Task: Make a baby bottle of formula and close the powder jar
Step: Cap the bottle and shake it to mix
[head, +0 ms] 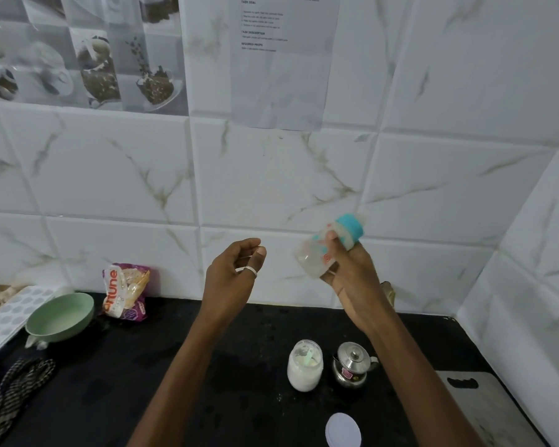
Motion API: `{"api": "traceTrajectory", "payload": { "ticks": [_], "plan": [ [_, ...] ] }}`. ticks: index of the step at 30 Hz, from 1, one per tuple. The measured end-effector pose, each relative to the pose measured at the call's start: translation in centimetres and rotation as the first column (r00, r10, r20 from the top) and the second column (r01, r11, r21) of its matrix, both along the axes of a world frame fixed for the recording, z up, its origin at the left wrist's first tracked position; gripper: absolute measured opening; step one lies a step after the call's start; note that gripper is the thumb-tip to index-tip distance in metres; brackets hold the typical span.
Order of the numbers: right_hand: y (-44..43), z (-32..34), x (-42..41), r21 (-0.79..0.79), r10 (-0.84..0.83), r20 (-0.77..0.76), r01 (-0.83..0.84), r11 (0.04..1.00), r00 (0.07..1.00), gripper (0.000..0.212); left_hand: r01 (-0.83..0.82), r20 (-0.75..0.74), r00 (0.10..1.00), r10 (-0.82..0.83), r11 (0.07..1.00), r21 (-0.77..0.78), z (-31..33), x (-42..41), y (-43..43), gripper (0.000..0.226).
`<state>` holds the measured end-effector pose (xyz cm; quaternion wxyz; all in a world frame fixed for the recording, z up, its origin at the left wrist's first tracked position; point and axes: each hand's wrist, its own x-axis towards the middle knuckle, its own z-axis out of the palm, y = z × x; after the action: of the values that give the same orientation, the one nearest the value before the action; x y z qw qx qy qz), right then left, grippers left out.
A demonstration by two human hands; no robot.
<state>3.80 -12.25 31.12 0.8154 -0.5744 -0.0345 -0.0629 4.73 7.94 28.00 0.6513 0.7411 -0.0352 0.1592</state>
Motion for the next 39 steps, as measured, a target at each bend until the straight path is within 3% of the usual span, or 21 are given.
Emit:
{"api": "traceTrajectory", "payload": {
  "ticks": [2, 6, 10, 11, 14, 15, 19, 20, 23, 24, 27, 28, 32, 33, 36, 37, 39],
  "plan": [
    [0.0, -0.2, -0.1, -0.118, 0.054, -0.003, -0.053, 0.992, 0.999, 0.063, -0.004, 0.002, 1.000, 0.004, 1.000, -0.007, 0.1, 0.0, 0.0, 0.017],
    [-0.4, -0.1, 0.2, 0.102, -0.055, 0.015, 0.054, 0.993, 0.998, 0.056, 0.003, -0.007, 1.000, -0.003, 1.000, -0.008, 0.0, -0.2, 0.1, 0.015],
    [-0.1, -0.5, -0.2, -0.187, 0.074, -0.015, -0.075, 0.979, 0.997, 0.059, -0.005, 0.002, 1.000, 0.005, 1.000, -0.001, 0.0, -0.1, 0.2, 0.015],
    [-0.2, -0.4, -0.3, -0.188, 0.067, -0.005, -0.066, 0.980, 0.998, 0.061, -0.002, 0.005, 1.000, 0.003, 1.000, -0.001, 0.0, -0.1, 0.2, 0.016],
    [-0.4, -0.1, 0.1, 0.080, -0.040, 0.010, 0.039, 0.996, 0.999, 0.055, 0.008, 0.004, 1.000, -0.008, 1.000, -0.002, -0.1, -0.2, 0.1, 0.016],
    [-0.4, 0.0, 0.1, 0.100, -0.053, 0.009, 0.052, 0.994, 0.999, 0.054, 0.008, 0.003, 1.000, -0.008, 1.000, -0.002, -0.1, -0.1, 0.1, 0.016],
    [0.0, -0.6, -0.4, -0.201, 0.071, -0.024, -0.075, 0.977, 0.997, 0.056, 0.001, 0.005, 1.000, -0.001, 1.000, 0.000, 0.0, 0.1, 0.1, 0.016],
    [-0.1, -0.9, -0.3, -0.179, 0.057, -0.010, -0.057, 0.982, 0.998, 0.056, 0.002, 0.005, 1.000, -0.002, 1.000, 0.000, 0.0, 0.1, 0.1, 0.017],
    [-0.3, -0.8, 0.1, 0.113, -0.049, 0.009, 0.048, 0.992, 0.999, 0.053, 0.007, 0.003, 1.000, -0.007, 1.000, -0.003, 0.0, 0.1, 0.1, 0.018],
    [-0.4, -0.8, 0.2, 0.089, -0.051, 0.006, 0.050, 0.995, 0.999, 0.054, 0.007, 0.002, 1.000, -0.007, 1.000, 0.003, 0.0, 0.2, 0.1, 0.018],
    [-0.5, -0.8, -0.1, -0.200, 0.072, -0.025, -0.075, 0.977, 0.997, 0.059, 0.000, 0.007, 1.000, 0.000, 1.000, 0.009, 0.1, 0.4, 0.1, 0.018],
    [-0.7, -0.8, 0.0, -0.202, 0.067, -0.013, -0.069, 0.977, 0.998, 0.060, -0.002, 0.009, 1.000, 0.002, 1.000, 0.006, 0.2, 0.5, 0.0, 0.018],
    [-1.1, -0.3, 0.4, 0.159, -0.071, 0.026, 0.066, 0.985, 0.997, 0.054, -0.002, 0.003, 1.000, 0.002, 1.000, -0.012, 0.0, 0.6, 0.1, 0.015],
    [-1.1, -0.3, 0.4, 0.133, -0.073, 0.030, 0.068, 0.989, 0.997, 0.053, 0.000, 0.003, 1.000, 0.000, 1.000, -0.008, 0.0, 0.6, 0.1, 0.015],
    [-0.9, -0.7, 0.0, -0.194, 0.065, -0.017, -0.067, 0.979, 0.998, 0.058, -0.002, 0.011, 1.000, 0.002, 1.000, 0.002, 0.1, 0.7, -0.1, 0.016],
    [-1.0, -0.8, 0.0, -0.231, 0.070, -0.019, -0.072, 0.970, 0.997, 0.061, -0.001, 0.013, 1.000, 0.001, 1.000, 0.005, 0.1, 0.7, -0.2, 0.017],
    [-1.2, -0.7, 0.2, -0.072, 0.014, 0.012, -0.013, 0.997, 1.000, 0.062, 0.001, 0.012, 1.000, -0.001, 1.000, 0.005, 0.1, 0.7, -0.3, 0.017]
  ]
}}
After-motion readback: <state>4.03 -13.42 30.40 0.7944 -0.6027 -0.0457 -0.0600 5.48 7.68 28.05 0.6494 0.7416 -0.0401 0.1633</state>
